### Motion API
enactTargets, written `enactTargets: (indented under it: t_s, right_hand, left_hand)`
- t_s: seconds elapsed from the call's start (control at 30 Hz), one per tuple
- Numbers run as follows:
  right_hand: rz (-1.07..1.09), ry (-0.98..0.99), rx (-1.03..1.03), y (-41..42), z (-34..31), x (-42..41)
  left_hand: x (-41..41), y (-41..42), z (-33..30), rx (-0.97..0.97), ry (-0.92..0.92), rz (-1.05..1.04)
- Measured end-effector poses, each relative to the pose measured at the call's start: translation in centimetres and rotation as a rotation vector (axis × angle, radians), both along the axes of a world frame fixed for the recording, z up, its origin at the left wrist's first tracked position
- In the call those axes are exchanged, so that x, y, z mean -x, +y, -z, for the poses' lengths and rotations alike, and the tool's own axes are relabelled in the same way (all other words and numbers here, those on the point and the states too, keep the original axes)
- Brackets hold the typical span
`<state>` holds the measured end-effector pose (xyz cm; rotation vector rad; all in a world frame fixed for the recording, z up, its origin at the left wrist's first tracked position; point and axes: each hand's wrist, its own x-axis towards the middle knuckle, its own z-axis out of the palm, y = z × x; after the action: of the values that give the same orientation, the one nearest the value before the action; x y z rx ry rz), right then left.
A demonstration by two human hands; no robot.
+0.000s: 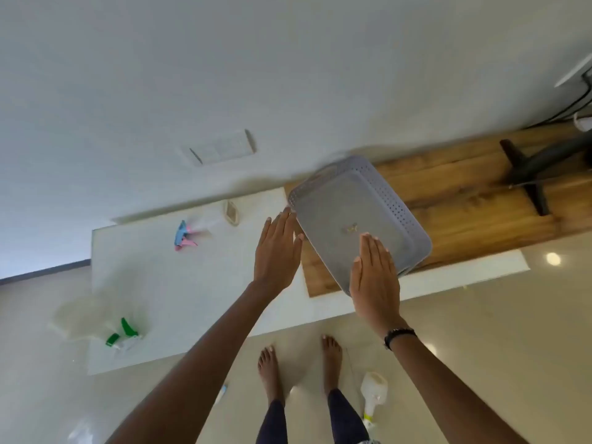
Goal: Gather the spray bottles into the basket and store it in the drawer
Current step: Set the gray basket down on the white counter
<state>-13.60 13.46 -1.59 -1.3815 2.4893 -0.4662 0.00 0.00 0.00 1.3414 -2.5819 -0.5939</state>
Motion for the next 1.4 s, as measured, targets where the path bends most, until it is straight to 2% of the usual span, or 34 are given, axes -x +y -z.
enactTargets:
  t_s: [0.13, 0.23, 0.37, 0.53, 0.67, 0.8, 0.93, 1.1, 1.2, 1.4]
  right_hand:
    - [0.097, -0.045, -0.05, 0.9, 4.9, 1.9]
    - [0.146, -0.016, 0.005, 1.3, 7.2, 2.7]
    - [0.416, -0.045, 0.126, 2.2, 8.8, 3.6]
    - [0.766, -0.237, 0.325, 2.5, 10.4, 4.1]
    - [0.891, -0.385, 0.445, 1.8, 10.7, 4.3]
    - [0.985, -0.489, 0.511, 1.9, 11.2, 4.4]
    - [0.97, -0.527, 0.521, 2.3, 11.9, 4.4]
    - [0.953, -0.484, 0.506, 2.2, 12.2, 4.7]
    - [0.977, -0.507, 0.516, 1.7, 12.1, 5.0]
    - [0.886, -0.482, 0.548, 1.6, 10.0, 4.5]
  left_hand:
    - [1.7, -1.7, 3.7, 0.004, -0.102, 0.069]
    - [3.3, -3.1, 5.8, -0.007, -0.123, 0.084]
    - [5.3, -5.4, 7.1, -0.032, -0.121, 0.079]
    - [7.9, -8.4, 7.9, -0.045, -0.159, 0.098]
    - [9.5, -10.8, 9.0, -0.064, -0.17, 0.082]
    - [11.1, -12.5, 10.5, -0.187, -0.14, -0.049]
    - [12.6, -13.9, 11.8, -0.256, -0.086, -0.075]
    - [13.7, -15.2, 13.0, -0.221, -0.078, -0.054]
    - [14.0, -15.0, 12.8, -0.218, -0.018, -0.13]
    - [11.2, -13.4, 9.9, -0.157, 0.12, -0.358]
